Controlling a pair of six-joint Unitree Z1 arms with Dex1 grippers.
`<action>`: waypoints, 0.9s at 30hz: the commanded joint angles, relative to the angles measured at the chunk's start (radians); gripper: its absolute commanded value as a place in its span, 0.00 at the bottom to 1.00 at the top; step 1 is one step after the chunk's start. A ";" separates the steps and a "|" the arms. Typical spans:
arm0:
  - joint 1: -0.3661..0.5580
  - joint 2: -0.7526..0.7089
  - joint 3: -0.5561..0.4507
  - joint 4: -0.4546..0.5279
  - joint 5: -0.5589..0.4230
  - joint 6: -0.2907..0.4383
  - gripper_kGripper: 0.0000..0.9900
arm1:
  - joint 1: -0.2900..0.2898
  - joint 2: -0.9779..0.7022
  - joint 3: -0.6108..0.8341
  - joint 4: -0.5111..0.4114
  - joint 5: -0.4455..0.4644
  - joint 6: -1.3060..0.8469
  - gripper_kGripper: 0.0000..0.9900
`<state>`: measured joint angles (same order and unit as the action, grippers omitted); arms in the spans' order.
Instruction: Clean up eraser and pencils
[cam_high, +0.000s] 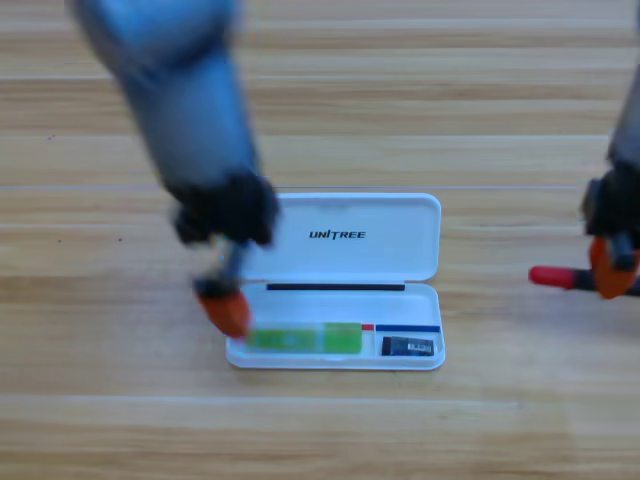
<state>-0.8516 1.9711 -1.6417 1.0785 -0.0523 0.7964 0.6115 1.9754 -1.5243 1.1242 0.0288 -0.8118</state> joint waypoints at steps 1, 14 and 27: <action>0.241 -0.393 0.009 0.092 -0.052 0.084 1.00 | 0.125 -0.110 0.000 0.054 0.013 0.006 0.00; 0.506 -0.609 0.121 0.093 -0.115 0.162 1.00 | 0.294 0.178 -0.297 0.060 0.037 0.086 0.00; 0.508 -0.637 0.183 0.034 -0.155 0.110 1.00 | 0.329 0.359 -0.499 0.074 0.029 0.105 0.00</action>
<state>-0.3672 1.3531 -1.4908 1.1272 -0.1917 0.9209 0.9117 2.2238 -1.9821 1.1828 0.0516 -0.7118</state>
